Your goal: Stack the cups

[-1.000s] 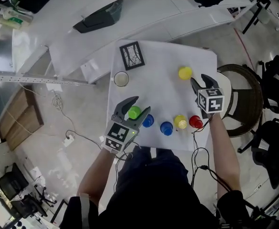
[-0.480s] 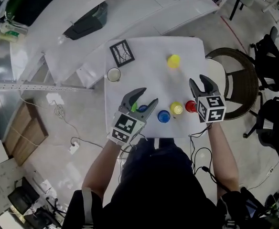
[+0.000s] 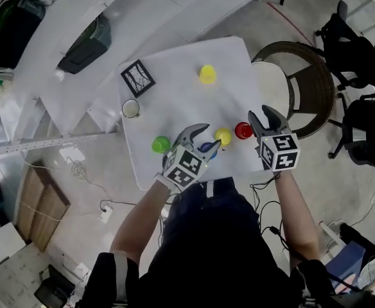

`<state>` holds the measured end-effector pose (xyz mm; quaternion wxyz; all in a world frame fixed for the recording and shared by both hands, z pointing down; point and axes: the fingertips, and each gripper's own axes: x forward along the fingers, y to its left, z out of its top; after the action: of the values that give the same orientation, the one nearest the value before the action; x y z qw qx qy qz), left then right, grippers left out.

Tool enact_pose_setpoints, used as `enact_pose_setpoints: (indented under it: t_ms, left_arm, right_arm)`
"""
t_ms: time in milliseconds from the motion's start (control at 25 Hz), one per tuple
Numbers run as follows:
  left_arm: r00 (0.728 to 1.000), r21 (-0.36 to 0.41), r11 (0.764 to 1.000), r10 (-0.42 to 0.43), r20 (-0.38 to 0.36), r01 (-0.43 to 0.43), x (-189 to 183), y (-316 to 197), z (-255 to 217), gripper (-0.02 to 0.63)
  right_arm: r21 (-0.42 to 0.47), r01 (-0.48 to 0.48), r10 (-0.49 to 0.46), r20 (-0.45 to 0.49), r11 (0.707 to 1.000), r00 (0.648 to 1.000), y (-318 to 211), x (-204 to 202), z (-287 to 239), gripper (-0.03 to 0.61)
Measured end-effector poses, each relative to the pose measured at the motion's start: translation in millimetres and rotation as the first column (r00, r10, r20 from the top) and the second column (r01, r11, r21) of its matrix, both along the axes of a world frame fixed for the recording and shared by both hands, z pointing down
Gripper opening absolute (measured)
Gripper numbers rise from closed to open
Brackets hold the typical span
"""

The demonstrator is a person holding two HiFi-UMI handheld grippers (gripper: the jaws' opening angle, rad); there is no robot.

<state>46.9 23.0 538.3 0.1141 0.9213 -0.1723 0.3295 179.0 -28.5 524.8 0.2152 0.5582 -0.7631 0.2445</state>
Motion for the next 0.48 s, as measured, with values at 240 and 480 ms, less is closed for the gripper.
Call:
enact_pose_setpoints:
  t_ms: [240, 480]
  left_arm:
    - [0.946, -0.048, 0.971, 0.240, 0.216, -0.235, 31.0, 30.5, 65.0, 0.215]
    - [0.892, -0.133, 0.947, 0.321, 0.318, -0.294, 42.0, 42.7, 113.9, 0.224]
  right_arm:
    - [-0.017, -0.096, 0.096, 0.001, 0.995, 0.995, 24.7, 34.9, 8.2, 0.183]
    - [-0.028, -0.146, 0.147, 0.017, 0.989, 0.989, 42.0, 53.5, 14.6, 0.179]
